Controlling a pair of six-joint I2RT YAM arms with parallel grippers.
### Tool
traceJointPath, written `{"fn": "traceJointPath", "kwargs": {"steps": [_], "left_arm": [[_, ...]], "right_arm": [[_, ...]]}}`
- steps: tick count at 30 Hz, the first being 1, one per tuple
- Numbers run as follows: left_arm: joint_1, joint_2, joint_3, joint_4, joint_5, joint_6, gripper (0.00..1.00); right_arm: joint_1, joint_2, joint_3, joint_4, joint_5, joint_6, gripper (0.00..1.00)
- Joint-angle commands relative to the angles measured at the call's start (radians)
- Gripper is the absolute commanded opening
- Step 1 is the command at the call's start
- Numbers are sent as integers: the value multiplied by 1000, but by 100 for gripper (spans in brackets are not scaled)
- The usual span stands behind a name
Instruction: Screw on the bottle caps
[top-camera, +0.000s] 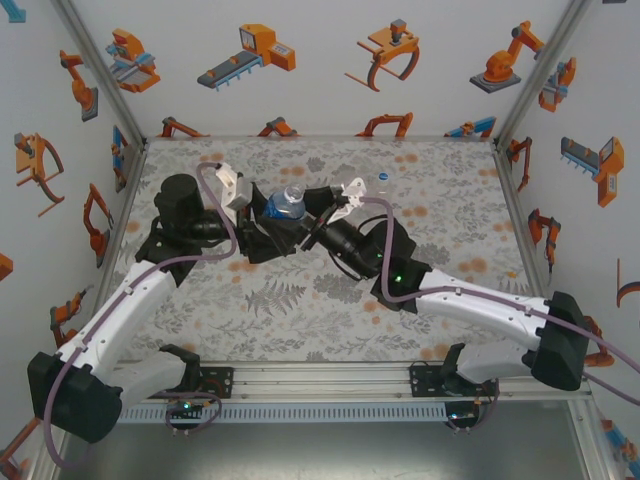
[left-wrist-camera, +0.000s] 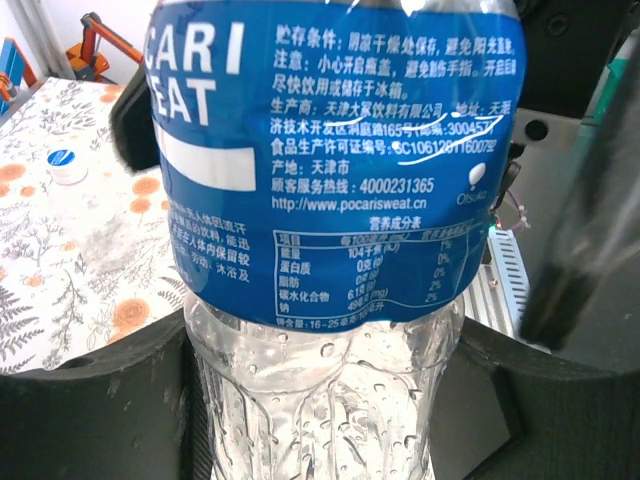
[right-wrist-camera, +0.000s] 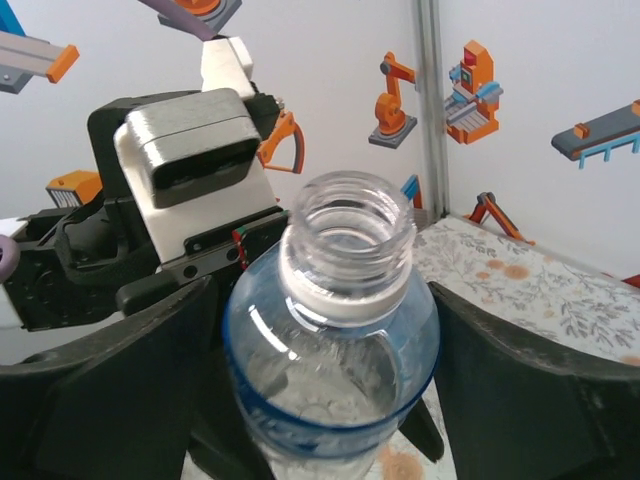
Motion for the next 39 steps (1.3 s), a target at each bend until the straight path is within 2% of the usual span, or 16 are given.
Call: {"fn": "traceJointPath", "kwargs": {"steps": [1,6,10,13,17,23,28,31,39], "left_arm": [[14,-3,5,32,-1,-30,1],[27,4,9,38,-5,-46,0],[39,2,9,36,-30,-59,0],[58,-6,-4,73,-45,-84,0],[81,-10,-14,99,-36,-93,0],[97,-21,-37,135,-29,-75,0],[100,-27,-18,28,-97,-7,0],[100,-30,-11,-12,-140,14,0],[104,-35,-11,-24,-166,13,0]], "right_arm": [[5,-72,9,-57,3,-75,78],[4,-151,19,-166,20,-146,79],[-7,-216,23,-280,89,-175,78],[-43,-252,44,-449,174,-145,78],[-120,-252,73,-673,212,-26,75],[-202,-186,56,-871,175,155,66],[-236,-69,71,-1006,116,282,58],[-248,9,84,-1046,78,324,56],[-300,168,132,-1101,-12,354,52]]}}
